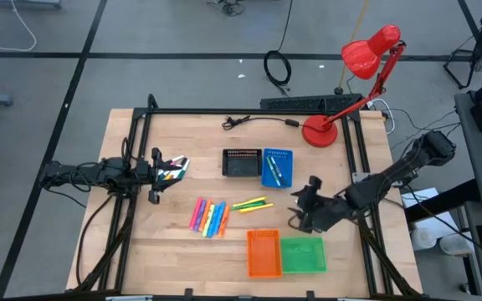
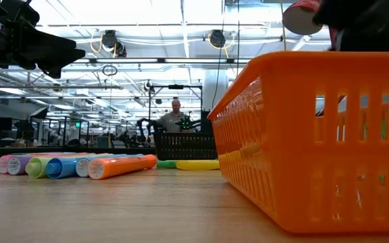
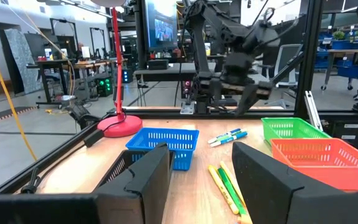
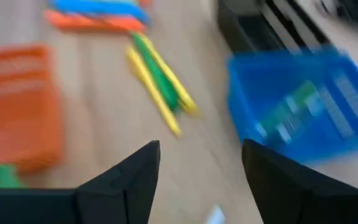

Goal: Pick & Place Markers
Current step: Put the blue marker pen into the blue bin

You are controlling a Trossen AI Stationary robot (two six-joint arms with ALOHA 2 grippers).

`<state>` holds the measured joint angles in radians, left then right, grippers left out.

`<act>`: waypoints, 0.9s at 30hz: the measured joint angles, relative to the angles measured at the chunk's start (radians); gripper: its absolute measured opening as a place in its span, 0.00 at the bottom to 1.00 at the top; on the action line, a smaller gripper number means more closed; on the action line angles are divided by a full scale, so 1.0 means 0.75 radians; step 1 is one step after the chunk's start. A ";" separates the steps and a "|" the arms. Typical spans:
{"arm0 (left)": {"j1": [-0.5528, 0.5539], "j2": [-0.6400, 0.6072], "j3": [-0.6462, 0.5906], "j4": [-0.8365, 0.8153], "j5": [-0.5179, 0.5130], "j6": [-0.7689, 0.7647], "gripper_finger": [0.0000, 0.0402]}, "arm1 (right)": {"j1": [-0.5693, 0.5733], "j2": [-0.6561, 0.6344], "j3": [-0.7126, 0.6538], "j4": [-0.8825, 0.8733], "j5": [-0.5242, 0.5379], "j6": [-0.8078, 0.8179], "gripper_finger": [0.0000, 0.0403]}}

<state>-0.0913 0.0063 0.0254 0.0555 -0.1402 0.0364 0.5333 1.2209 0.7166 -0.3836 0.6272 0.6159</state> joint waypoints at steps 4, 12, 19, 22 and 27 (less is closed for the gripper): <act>0.000 0.000 0.000 0.000 0.000 0.001 0.45 | -0.001 0.000 0.004 -0.306 -0.057 0.297 0.52; 0.000 0.000 0.001 0.000 0.000 0.000 0.45 | -0.001 0.001 -0.064 -0.413 -0.252 0.584 0.45; 0.000 0.000 0.000 0.000 0.000 0.000 0.45 | -0.001 0.001 -0.134 -0.381 -0.290 0.586 0.41; 0.000 0.000 0.000 0.000 0.000 0.000 0.45 | -0.002 0.001 -0.158 -0.362 -0.298 0.586 0.41; 0.000 0.000 0.000 0.000 0.000 0.001 0.45 | -0.002 0.001 -0.202 -0.290 -0.329 0.600 0.41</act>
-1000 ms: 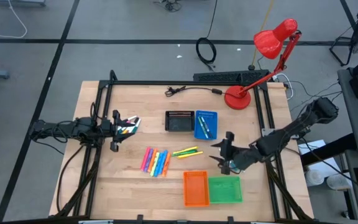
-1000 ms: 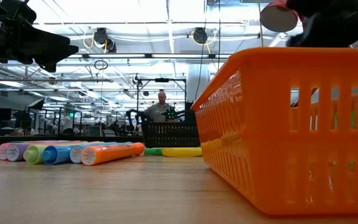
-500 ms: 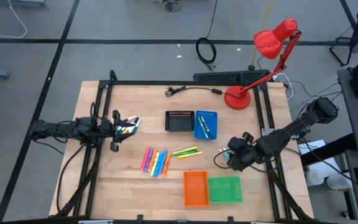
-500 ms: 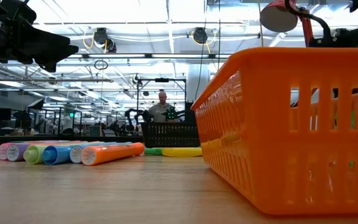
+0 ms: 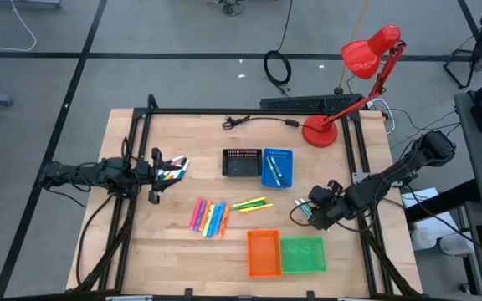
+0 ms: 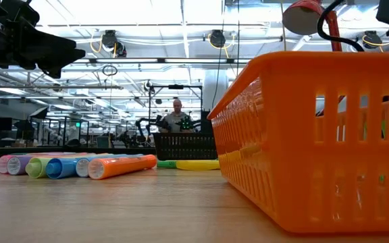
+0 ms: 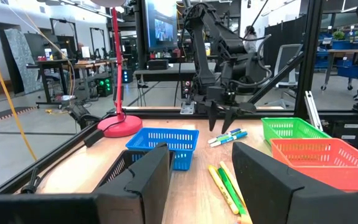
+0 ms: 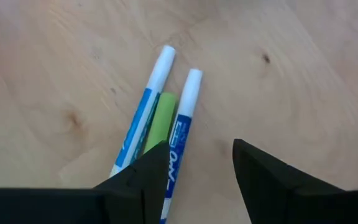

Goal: Pick & Place Markers
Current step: Put the blue marker pen into the blue bin

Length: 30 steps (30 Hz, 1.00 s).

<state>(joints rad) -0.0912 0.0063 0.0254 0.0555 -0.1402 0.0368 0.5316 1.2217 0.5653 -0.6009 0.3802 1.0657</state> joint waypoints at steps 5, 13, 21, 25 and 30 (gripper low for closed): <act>0.000 0.000 0.000 0.000 0.000 0.000 0.45 | 0.000 0.000 -0.030 0.078 -0.027 -0.002 0.40; 0.000 0.000 0.000 0.000 0.000 -0.001 0.45 | 0.000 -0.001 -0.104 0.108 -0.036 0.019 0.37; 0.000 0.000 0.000 0.000 0.000 0.000 0.45 | -0.016 -0.004 -0.182 0.107 -0.042 0.070 0.33; 0.000 0.000 0.000 0.000 0.000 0.000 0.45 | -0.039 -0.004 -0.194 0.087 -0.054 0.083 0.28; 0.000 -0.001 0.000 0.000 0.000 0.000 0.45 | -0.064 -0.003 -0.195 0.068 -0.081 0.170 0.15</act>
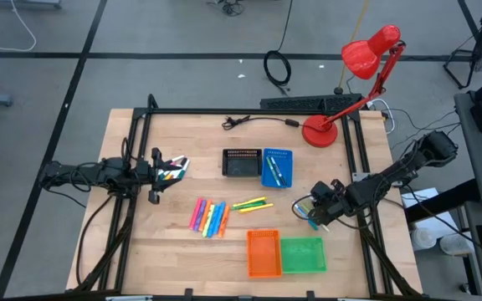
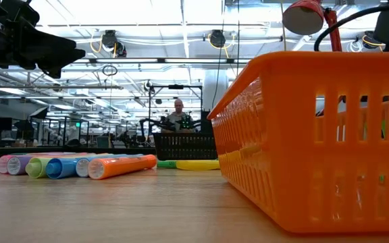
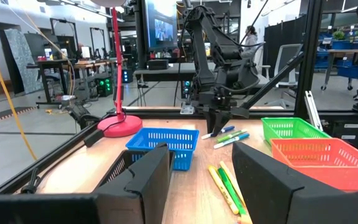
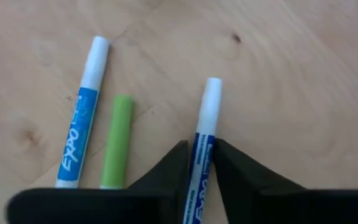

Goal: Pick & Place Markers
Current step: Put the blue marker pen into the blue bin

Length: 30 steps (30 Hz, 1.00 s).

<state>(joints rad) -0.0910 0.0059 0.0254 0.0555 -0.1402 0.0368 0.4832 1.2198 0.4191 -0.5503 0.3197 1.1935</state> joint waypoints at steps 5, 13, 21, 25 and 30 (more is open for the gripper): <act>0.000 0.001 0.000 0.000 0.000 0.000 0.45 | -0.027 0.000 -0.001 -0.008 -0.043 -0.015 0.04; 0.000 0.000 0.000 0.000 0.000 0.000 0.45 | -0.044 -0.032 -0.001 0.023 -0.010 -0.081 0.07; 0.000 0.000 0.000 0.000 0.000 0.000 0.45 | -0.040 -0.257 -0.009 0.041 0.180 -0.032 0.05; 0.000 0.000 0.000 -0.003 0.000 0.000 0.45 | -0.028 -0.327 -0.009 0.089 0.309 -0.076 0.05; 0.000 0.001 0.001 -0.002 0.001 0.000 0.45 | -0.029 -0.359 -0.007 0.186 0.426 -0.171 0.05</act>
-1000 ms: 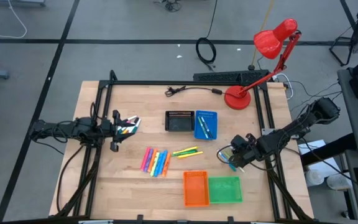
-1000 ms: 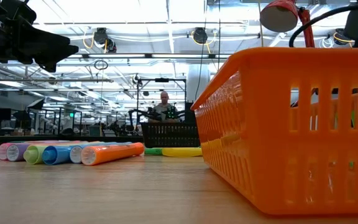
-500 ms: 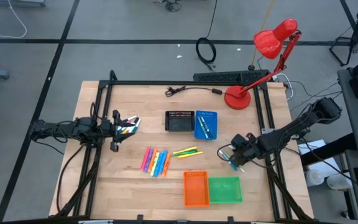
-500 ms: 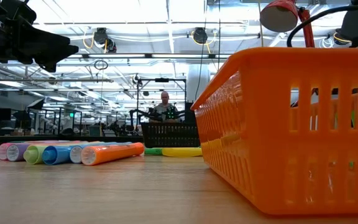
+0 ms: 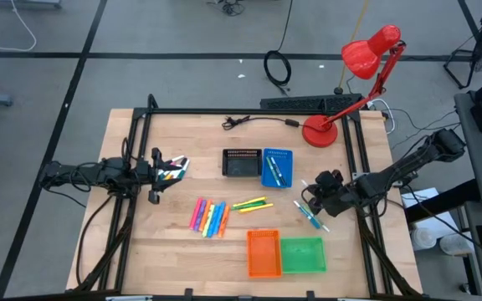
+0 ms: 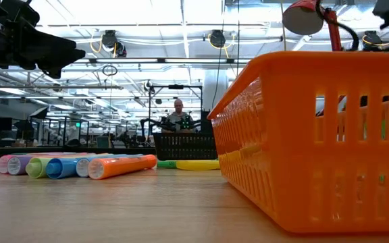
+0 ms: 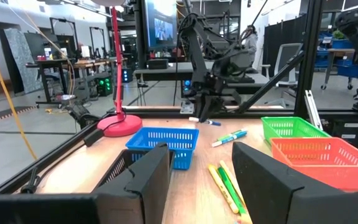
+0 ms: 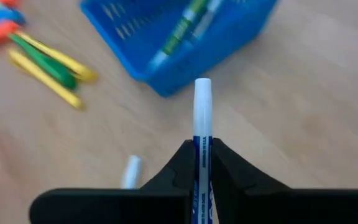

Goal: Pick & Place Markers
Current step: Put the blue marker pen into the blue bin

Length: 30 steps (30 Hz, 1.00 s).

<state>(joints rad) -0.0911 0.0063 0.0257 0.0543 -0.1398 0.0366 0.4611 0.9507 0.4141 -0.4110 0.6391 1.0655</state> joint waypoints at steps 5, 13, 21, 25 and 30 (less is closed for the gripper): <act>0.000 -0.001 0.000 0.001 -0.001 0.000 0.45 | 0.001 0.000 0.001 0.193 0.092 -0.142 0.05; 0.000 -0.001 0.000 0.001 -0.001 0.000 0.45 | -0.078 0.006 0.003 0.749 0.304 -0.523 0.05; 0.000 0.000 0.000 0.001 -0.001 0.000 0.45 | -0.237 0.131 0.004 1.276 0.369 -0.842 0.05; 0.000 -0.001 0.000 0.001 -0.001 0.000 0.45 | -0.284 0.226 0.004 1.329 0.369 -0.842 0.05; 0.000 0.000 0.000 0.001 -0.001 0.000 0.45 | -0.333 0.334 0.005 1.440 0.367 -0.832 0.05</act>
<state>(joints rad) -0.0911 0.0063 0.0257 0.0554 -0.1402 0.0364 0.2113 1.2010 0.4180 0.6691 0.9143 0.4412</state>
